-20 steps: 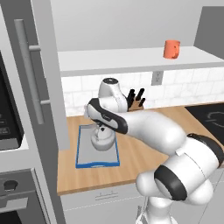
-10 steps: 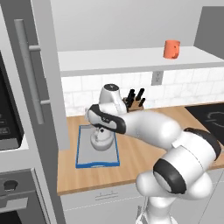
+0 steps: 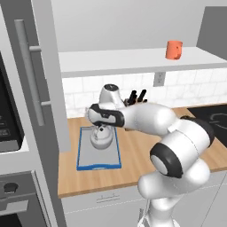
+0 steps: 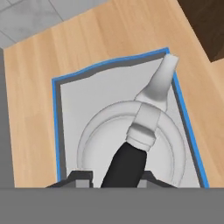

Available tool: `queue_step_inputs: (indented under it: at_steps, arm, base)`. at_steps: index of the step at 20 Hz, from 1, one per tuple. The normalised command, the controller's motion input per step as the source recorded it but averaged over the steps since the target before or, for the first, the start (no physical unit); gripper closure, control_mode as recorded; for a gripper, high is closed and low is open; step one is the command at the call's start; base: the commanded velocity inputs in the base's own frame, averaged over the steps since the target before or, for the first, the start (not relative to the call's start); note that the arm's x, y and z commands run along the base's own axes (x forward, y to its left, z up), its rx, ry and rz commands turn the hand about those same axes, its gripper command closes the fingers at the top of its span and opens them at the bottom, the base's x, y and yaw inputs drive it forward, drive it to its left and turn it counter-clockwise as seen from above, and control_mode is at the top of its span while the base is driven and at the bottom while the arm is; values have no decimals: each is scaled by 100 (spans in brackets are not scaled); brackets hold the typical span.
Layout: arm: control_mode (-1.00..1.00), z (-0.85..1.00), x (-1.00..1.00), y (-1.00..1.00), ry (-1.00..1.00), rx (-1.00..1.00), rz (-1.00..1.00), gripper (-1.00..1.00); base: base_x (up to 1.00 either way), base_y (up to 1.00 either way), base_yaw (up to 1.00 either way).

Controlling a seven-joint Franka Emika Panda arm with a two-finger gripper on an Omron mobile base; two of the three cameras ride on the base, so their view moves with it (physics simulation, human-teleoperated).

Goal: Pick the kettle from the counter and place it on the tray. Then pick the mug from the cabinet and place it on the tray. Then close the cabinet doors.

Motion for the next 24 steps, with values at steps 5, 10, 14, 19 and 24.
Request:
queue_step_inputs:
  at_steps: [5, 10, 14, 19, 24]
  arm:
    - [-100, -12, 21, 8, -1, 0, 0, 100]
    - [-100, -22, 20, 1, -5, 1, 0, 100]
    - [-100, 0, 0, 0, 0, 0, 0, -100]
    - [-100, -18, -6, -4, -6, 4, 0, -100]
    - [-100, -10, -18, -1, -18, 7, 0, -100]
  base:
    - [0, 0, 0]
    - [0, 0, 0]
    - [0, 0, 0]
    - [0, 0, 0]
    - [0, 0, 0]
